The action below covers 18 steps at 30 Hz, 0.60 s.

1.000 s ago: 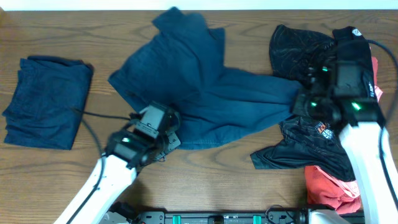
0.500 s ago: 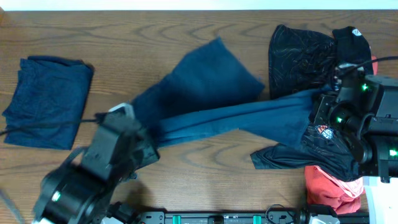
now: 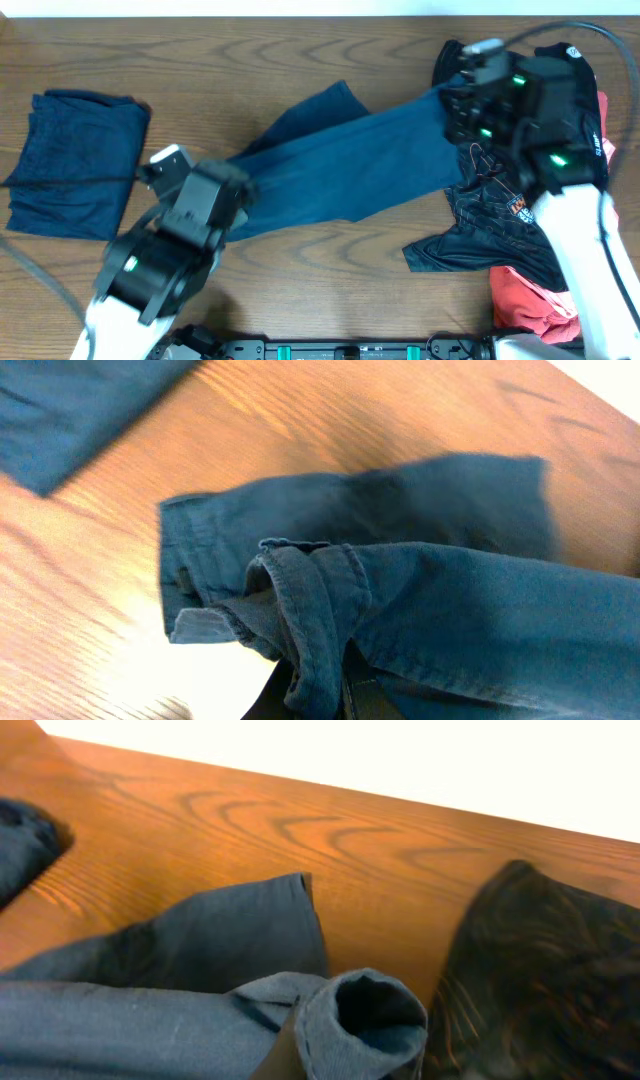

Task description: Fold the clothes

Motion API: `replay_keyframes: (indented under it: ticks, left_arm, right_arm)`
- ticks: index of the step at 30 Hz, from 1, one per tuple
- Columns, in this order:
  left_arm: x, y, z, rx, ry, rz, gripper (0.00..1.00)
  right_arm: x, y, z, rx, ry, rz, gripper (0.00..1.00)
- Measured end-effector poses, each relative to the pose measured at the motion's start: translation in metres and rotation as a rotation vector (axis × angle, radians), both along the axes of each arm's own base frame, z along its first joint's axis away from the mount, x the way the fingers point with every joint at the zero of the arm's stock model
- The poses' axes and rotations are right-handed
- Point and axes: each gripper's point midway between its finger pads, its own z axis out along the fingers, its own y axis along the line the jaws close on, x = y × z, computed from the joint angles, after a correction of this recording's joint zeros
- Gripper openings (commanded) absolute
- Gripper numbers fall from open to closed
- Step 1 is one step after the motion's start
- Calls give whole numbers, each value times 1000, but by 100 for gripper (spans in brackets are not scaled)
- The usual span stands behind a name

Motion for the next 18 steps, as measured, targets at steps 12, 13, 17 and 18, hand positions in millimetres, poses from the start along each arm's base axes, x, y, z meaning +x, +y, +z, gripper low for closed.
replay_keyframes:
  ticks: [12,13,17,18]
  left_arm:
    - [53,58,-67,132,205,295,6]
    - [56,64,-76,129,231,320,6]
    - [66,86,-103,104,298,405,6]
    - [67,89,-107,94,307,420,6]
  right_arm:
    - [45,84,-111,-48,89,159,2]
    - [46,92,-118,-46,92,177,1]
    - [46,121,-135,-42,78,232,2]
    - [45,125,-136,-41,75,240,2]
